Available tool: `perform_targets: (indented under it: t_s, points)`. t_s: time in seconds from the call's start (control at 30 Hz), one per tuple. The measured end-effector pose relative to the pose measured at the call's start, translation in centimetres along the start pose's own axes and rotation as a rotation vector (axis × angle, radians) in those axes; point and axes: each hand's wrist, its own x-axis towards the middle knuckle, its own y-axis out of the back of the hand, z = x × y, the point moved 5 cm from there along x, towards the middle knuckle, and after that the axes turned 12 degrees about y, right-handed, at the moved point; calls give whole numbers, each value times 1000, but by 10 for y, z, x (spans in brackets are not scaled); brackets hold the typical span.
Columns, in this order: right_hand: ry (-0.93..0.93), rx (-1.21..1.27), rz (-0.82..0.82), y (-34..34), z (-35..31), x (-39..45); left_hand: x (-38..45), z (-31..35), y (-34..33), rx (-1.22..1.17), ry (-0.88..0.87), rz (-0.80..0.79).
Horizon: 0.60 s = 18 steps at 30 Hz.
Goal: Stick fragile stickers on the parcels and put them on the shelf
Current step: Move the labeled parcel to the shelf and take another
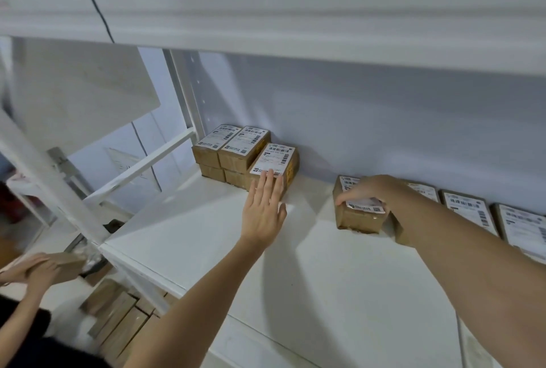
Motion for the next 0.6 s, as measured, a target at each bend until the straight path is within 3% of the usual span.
perform_targets:
  t_s: [0.47, 0.6]
  points:
    - [-31, 178, 1, 2, 19, 10, 45, -8, -7, 18, -15, -192]
    - [4, 197, -5, -3, 22, 15, 47, -8, -6, 26, -19, -185]
